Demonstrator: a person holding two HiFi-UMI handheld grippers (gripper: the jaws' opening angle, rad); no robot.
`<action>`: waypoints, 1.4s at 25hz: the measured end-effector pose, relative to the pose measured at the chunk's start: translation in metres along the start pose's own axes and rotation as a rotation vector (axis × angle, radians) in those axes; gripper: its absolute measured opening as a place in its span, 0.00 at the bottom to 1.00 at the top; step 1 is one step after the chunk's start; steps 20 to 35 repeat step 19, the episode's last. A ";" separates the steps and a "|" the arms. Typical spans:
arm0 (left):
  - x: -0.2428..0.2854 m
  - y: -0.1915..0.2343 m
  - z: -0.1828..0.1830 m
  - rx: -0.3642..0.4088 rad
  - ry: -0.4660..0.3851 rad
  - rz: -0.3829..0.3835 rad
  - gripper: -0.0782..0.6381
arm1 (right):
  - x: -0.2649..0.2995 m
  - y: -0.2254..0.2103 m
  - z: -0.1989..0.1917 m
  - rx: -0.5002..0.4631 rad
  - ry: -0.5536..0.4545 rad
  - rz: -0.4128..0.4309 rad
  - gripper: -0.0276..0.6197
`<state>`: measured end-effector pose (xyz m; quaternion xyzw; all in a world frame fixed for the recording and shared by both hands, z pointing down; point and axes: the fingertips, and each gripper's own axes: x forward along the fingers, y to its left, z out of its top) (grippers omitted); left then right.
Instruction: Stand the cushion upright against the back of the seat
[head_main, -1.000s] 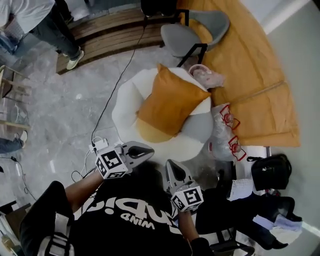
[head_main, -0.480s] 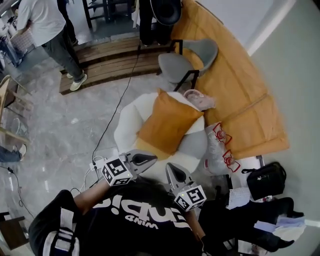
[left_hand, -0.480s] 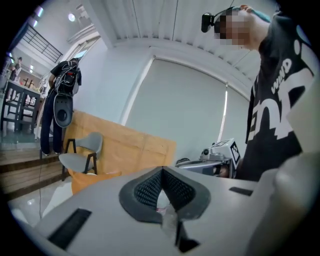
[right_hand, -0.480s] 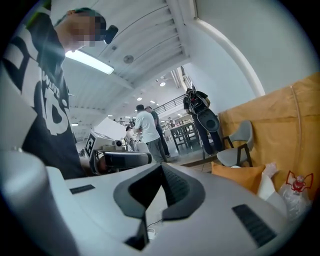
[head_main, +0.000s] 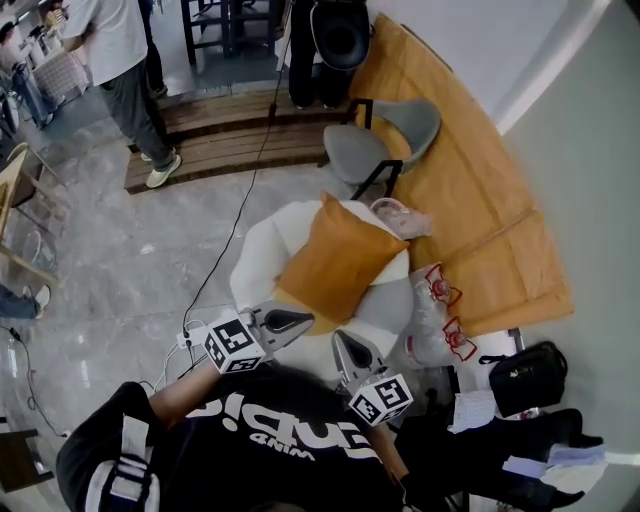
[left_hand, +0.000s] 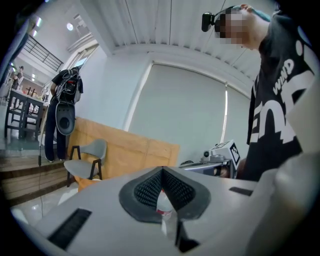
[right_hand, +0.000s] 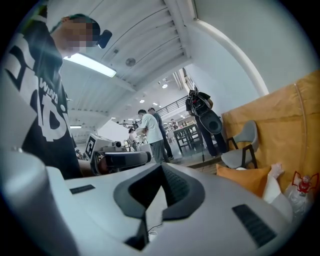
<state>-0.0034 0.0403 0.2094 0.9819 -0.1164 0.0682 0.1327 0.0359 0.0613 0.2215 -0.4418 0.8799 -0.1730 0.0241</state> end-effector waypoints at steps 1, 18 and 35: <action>-0.002 0.001 0.001 0.000 -0.003 0.005 0.12 | 0.000 0.001 0.000 0.001 -0.001 0.001 0.07; -0.021 0.012 0.010 0.015 -0.029 0.067 0.12 | 0.005 0.016 -0.004 -0.007 0.014 0.029 0.07; -0.022 0.013 0.009 0.016 -0.029 0.068 0.12 | 0.005 0.016 -0.005 -0.007 0.014 0.028 0.07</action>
